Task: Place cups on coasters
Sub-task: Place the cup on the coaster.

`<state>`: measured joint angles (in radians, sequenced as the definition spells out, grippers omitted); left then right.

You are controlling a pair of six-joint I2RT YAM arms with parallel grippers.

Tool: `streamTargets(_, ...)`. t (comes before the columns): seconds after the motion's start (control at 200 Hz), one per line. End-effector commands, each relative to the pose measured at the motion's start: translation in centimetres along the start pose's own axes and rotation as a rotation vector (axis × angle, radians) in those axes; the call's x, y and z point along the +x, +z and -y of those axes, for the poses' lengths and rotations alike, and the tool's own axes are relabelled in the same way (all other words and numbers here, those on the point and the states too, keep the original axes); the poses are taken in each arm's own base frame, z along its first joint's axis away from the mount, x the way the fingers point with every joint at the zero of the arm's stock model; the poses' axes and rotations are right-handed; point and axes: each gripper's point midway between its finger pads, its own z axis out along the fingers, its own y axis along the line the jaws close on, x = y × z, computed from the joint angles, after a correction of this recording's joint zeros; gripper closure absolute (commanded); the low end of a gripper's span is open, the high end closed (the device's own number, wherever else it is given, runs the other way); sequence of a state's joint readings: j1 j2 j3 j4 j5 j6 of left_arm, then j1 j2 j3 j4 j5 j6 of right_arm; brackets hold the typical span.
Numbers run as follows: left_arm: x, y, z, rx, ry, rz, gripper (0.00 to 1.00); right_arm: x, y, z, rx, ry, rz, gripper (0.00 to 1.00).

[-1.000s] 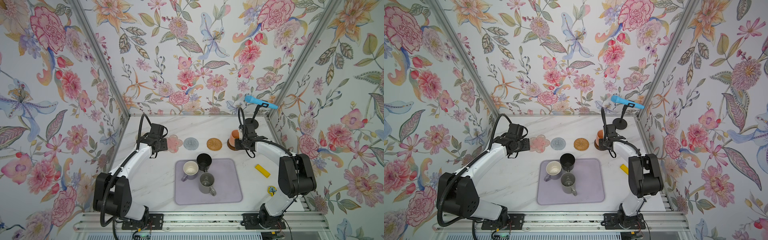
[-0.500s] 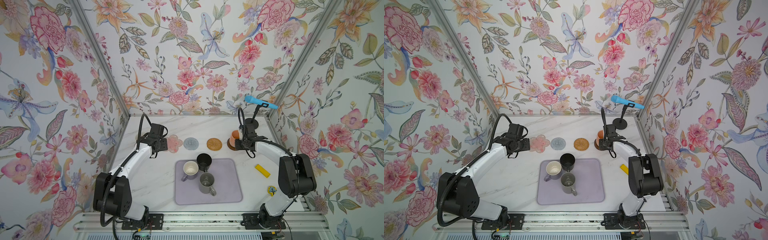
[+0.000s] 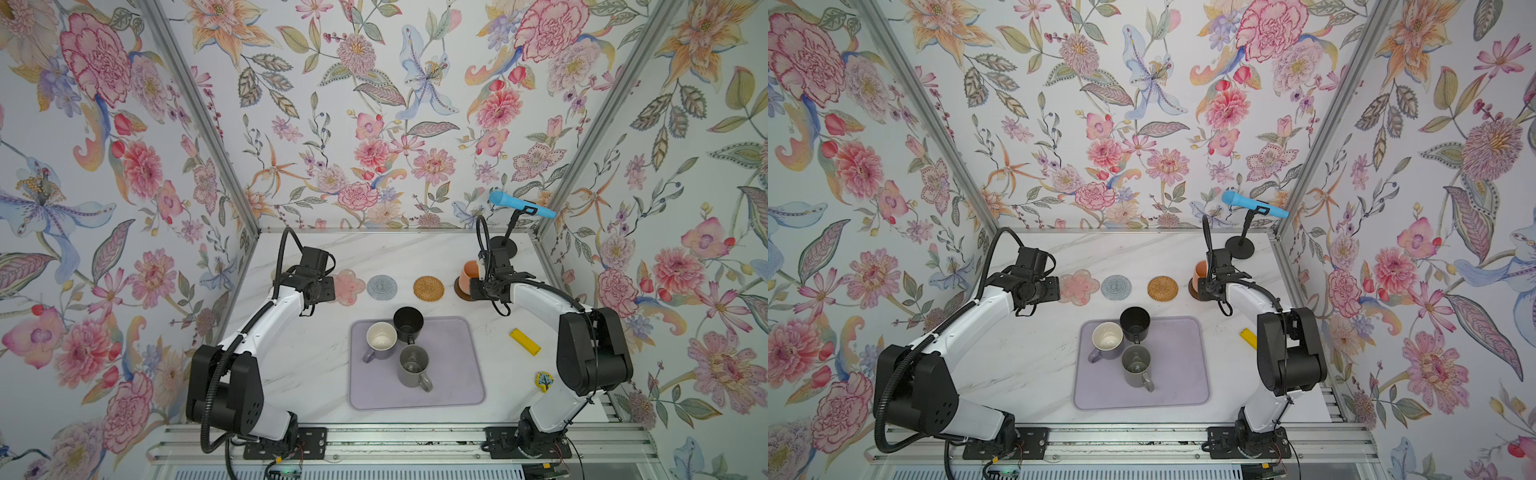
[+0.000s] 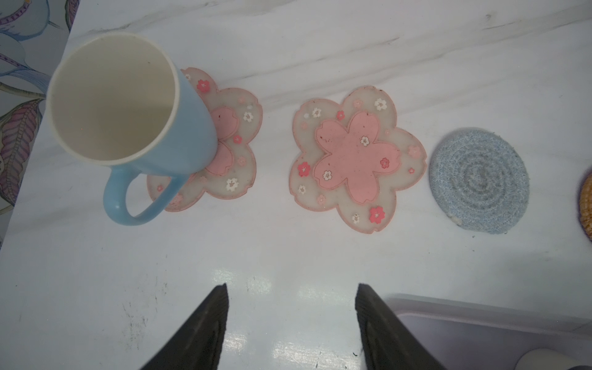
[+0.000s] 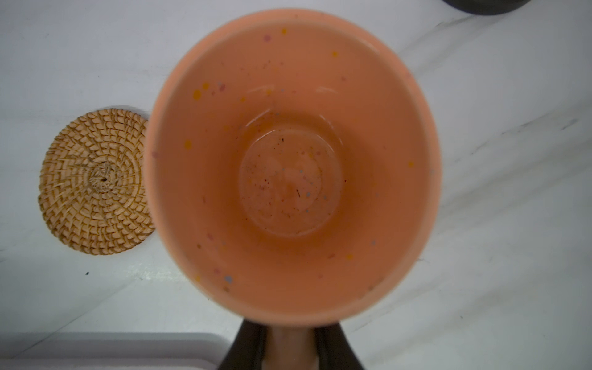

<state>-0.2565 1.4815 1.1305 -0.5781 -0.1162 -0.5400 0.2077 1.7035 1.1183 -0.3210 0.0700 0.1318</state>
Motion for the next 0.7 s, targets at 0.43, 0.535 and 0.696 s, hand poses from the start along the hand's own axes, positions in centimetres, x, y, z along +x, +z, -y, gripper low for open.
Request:
streamTargets(0.43,0.1,-0.2,0.1,-0.005,-0.003,0.007,0.33,-2.1,-1.7,-0.7,-0.029,0.020,0.045,0.75)
streamTargets(0.535,0.1,-0.4,0.0,-0.007,-0.002,0.011,0.32,-1.8,-1.7,-0.7,-0.027,0.020,0.040,0.74)
streamTargets(0.696,0.1,-0.6,0.0,-0.005,-0.002,0.012,0.32,-1.6,-1.8,-1.0,-0.031,0.014,0.036,0.69)
